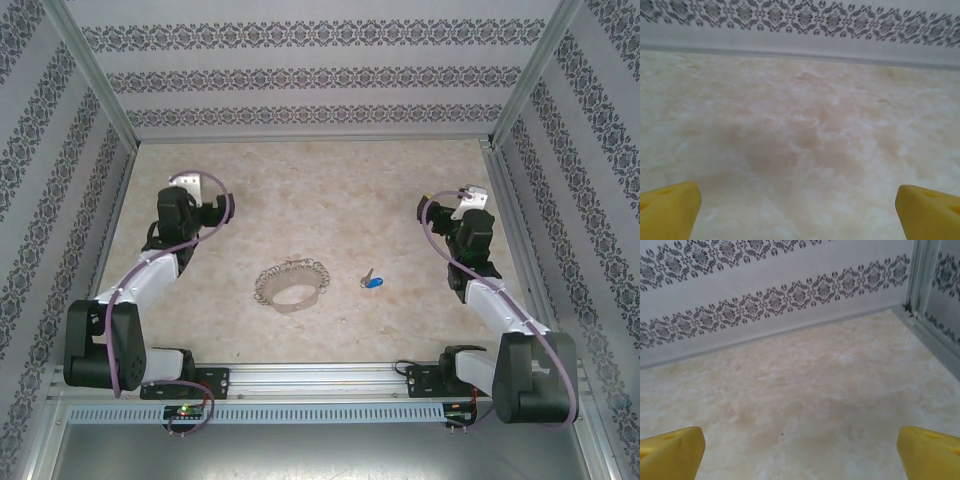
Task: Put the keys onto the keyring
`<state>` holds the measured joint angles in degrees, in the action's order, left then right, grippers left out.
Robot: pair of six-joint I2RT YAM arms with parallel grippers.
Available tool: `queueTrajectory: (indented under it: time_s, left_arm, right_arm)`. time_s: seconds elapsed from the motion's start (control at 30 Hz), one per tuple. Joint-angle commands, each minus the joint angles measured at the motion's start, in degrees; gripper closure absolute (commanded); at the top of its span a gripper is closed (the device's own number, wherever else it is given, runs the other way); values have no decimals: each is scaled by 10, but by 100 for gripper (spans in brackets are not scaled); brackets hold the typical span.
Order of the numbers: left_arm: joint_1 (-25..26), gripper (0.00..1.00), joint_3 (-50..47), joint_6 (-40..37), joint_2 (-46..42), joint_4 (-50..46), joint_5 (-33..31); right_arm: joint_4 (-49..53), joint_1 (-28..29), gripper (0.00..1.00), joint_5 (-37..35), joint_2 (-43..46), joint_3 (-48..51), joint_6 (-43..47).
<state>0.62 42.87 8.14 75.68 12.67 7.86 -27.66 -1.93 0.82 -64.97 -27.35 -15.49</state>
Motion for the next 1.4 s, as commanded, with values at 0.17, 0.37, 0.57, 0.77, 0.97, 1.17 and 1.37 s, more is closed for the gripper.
queueTrajectory:
  time_s: [0.17, 0.37, 0.57, 0.77, 0.97, 1.17, 1.37]
  left_arm:
    - [99, 0, 98, 123, -17, -234, 69]
    - [179, 0, 88, 183, -27, -249, 41]
    - [191, 0, 66, 258, -19, -230, 12]
    - [192, 0, 103, 251, 16, -261, 3]
    - [192, 0, 117, 234, 18, -267, -8]
    - [192, 0, 116, 225, 9, -267, -9]
    - [193, 0, 111, 218, -3, -266, -6]
  right_arm:
    - [107, 27, 7, 187, 31, -2, -164]
    - [217, 194, 18, 180, 24, -35, -198]
    - [209, 324, 28, 146, -52, -49, -267]
    - [188, 378, 37, 131, -141, -66, -321]
    - [181, 419, 44, 123, -201, -87, -351]
    - [177, 441, 44, 118, -235, -96, -369]
    - [170, 447, 50, 119, -265, -110, -375]
